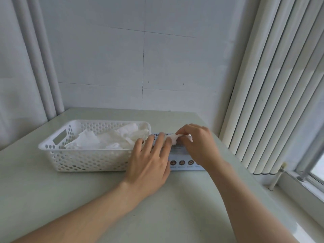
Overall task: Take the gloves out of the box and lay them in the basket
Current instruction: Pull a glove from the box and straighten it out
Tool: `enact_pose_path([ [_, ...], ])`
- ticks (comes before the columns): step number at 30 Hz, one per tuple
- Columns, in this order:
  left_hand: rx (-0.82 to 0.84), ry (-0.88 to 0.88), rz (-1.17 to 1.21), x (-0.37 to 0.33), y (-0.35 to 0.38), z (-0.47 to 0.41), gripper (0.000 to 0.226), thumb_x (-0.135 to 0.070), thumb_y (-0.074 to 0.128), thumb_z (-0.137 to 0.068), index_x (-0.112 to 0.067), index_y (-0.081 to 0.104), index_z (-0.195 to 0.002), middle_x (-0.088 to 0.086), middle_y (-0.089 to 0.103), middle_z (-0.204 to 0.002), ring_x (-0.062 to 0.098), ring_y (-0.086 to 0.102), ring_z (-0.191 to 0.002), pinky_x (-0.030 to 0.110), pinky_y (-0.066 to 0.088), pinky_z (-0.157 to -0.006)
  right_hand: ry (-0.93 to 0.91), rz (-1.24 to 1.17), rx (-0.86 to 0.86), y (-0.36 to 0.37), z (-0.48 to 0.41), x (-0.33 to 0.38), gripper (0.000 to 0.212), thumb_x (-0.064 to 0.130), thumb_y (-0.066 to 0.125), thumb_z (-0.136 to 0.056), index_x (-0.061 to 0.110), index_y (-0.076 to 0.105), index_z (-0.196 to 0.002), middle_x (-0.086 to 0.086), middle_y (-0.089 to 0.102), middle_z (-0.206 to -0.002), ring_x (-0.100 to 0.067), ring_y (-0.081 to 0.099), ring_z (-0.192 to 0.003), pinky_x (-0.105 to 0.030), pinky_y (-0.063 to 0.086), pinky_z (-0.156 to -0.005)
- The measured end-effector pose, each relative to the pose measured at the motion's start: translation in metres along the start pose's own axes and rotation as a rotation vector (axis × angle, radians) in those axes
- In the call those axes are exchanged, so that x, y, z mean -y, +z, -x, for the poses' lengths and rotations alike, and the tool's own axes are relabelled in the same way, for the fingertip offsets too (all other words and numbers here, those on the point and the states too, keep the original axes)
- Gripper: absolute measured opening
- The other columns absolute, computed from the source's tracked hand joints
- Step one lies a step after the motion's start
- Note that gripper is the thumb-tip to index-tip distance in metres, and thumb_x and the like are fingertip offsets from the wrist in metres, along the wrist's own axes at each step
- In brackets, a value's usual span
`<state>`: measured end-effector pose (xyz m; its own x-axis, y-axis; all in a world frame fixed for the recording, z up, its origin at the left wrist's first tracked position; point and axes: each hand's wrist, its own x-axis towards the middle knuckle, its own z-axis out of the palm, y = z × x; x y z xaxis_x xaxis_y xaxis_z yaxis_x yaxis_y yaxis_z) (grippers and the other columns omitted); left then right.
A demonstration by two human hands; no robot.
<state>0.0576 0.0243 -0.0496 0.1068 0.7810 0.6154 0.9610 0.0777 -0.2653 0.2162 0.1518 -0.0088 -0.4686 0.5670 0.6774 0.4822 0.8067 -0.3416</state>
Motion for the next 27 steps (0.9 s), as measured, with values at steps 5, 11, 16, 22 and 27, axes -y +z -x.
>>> enact_pose_path([
  [5, -0.017, 0.034, -0.04, 0.001, 0.002, 0.001, 0.052, -0.04, 0.048, -0.1, -0.009, 0.054, -0.142, 0.01, 0.064, -0.129, 0.039, 0.053, -0.128, 0.051, 0.042, -0.092, -0.13, 0.12, 0.026, 0.003, 0.0, 0.001, 0.032, 0.023, 0.051, -0.103, 0.012, 0.08, -0.112, -0.004, 0.079, -0.098, -0.028, 0.073, -0.088, -0.048, 0.057, -0.08],
  [11, 0.026, 0.045, -0.06, 0.001, 0.003, 0.001, 0.048, -0.039, 0.046, -0.101, -0.012, 0.058, -0.139, 0.008, 0.069, -0.113, 0.042, 0.052, -0.129, 0.051, 0.04, -0.088, -0.06, 0.041, -0.108, 0.007, 0.004, 0.0, 0.036, 0.02, 0.043, -0.106, 0.012, 0.077, -0.114, -0.004, 0.075, -0.094, -0.031, 0.066, -0.09, -0.047, 0.053, -0.083],
  [16, 0.048, 0.05, -0.086, 0.0, 0.002, 0.0, 0.045, -0.039, 0.049, -0.1, -0.013, 0.061, -0.134, 0.007, 0.07, -0.113, 0.043, 0.052, -0.128, 0.049, 0.04, -0.085, 0.05, -0.06, -0.426, 0.006, -0.002, 0.004, 0.027, 0.016, 0.048, -0.106, 0.009, 0.068, -0.088, 0.004, 0.055, -0.085, -0.023, 0.052, -0.078, -0.034, 0.04, -0.071],
  [22, 0.065, 0.045, -0.102, 0.0, 0.003, 0.0, 0.045, -0.037, 0.058, -0.097, -0.013, 0.061, -0.135, 0.009, 0.071, -0.113, 0.045, 0.052, -0.128, 0.049, 0.04, -0.083, 0.142, -0.209, -0.698, -0.012, -0.006, 0.029, 0.025, 0.015, 0.043, -0.112, 0.009, 0.064, -0.099, 0.004, 0.06, -0.092, -0.017, 0.054, -0.083, -0.029, 0.042, -0.073],
  [27, 0.019, 0.027, -0.062, -0.001, 0.004, 0.002, 0.049, -0.038, 0.054, -0.099, -0.01, 0.058, -0.14, 0.012, 0.069, -0.121, 0.046, 0.051, -0.131, 0.052, 0.04, -0.091, 0.194, -0.293, -0.69, -0.017, -0.008, 0.052, 0.028, 0.017, 0.045, -0.111, 0.007, 0.054, -0.086, 0.014, 0.037, -0.062, -0.006, 0.034, -0.056, -0.027, 0.028, -0.055],
])
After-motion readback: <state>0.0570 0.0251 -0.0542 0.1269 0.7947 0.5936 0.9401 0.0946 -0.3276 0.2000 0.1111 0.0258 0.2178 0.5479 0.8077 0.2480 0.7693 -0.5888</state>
